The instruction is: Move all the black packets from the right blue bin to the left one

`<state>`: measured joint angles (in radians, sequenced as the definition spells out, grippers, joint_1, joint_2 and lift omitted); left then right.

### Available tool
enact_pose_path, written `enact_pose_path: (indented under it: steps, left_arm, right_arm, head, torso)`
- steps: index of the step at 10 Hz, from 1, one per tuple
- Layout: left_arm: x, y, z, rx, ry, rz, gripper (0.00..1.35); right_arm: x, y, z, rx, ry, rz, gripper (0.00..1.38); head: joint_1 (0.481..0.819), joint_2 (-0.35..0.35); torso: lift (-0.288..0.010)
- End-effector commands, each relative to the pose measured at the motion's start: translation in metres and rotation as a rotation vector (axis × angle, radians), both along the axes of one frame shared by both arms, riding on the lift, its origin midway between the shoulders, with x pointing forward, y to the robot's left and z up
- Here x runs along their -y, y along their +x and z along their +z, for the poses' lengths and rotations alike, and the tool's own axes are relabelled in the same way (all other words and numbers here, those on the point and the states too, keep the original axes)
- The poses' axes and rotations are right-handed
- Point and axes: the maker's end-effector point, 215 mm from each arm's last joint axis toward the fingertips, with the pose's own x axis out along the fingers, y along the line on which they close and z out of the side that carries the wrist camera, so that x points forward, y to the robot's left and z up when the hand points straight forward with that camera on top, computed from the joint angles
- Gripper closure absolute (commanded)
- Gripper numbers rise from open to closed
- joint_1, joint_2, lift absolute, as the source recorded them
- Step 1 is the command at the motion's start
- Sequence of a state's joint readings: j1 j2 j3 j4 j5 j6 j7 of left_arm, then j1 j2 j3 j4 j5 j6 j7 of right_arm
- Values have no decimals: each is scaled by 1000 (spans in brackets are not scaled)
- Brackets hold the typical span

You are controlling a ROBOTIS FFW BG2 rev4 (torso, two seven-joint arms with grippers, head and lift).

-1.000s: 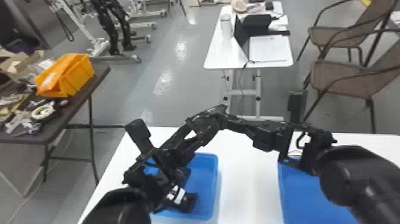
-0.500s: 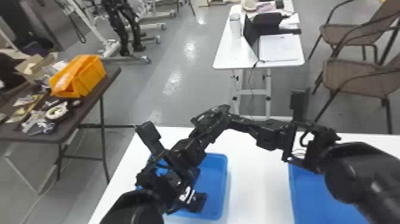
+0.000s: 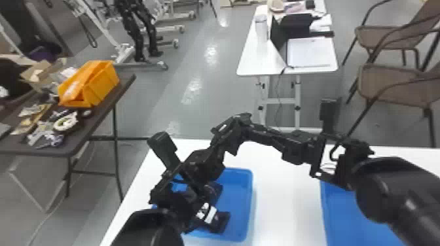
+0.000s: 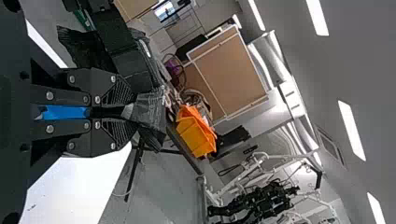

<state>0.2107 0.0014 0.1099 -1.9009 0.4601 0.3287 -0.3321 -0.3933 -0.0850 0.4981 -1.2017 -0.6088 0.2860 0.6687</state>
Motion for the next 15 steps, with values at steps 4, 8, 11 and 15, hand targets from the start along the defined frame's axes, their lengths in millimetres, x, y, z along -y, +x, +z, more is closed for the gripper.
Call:
enact_pose_path:
  steps: [4,8,11,15]
  left_arm:
    - [-80,-12,4,84,429,187,1211]
    - [-126,-64,-73,-12,700,269,1003]
    - [-118,-70,-71,15,572,282,70]
    - [-95,-120,-46,39,521,255,199]
  right_arm:
    - [89,19,-18,79,-136,-192,102]
    - [227,-30,-94,-73,-228,-500,200]
    - [258,-52,-113,-56,-303,-572,199]
    - [305,-114,-125,-28,-472,-716,199]
  head:
    - [695,299]
    - [695,244]
    - [695,200]
    - [695,123]
  torso:
    - [0]
    - [0]
    - [0]
    - [0]
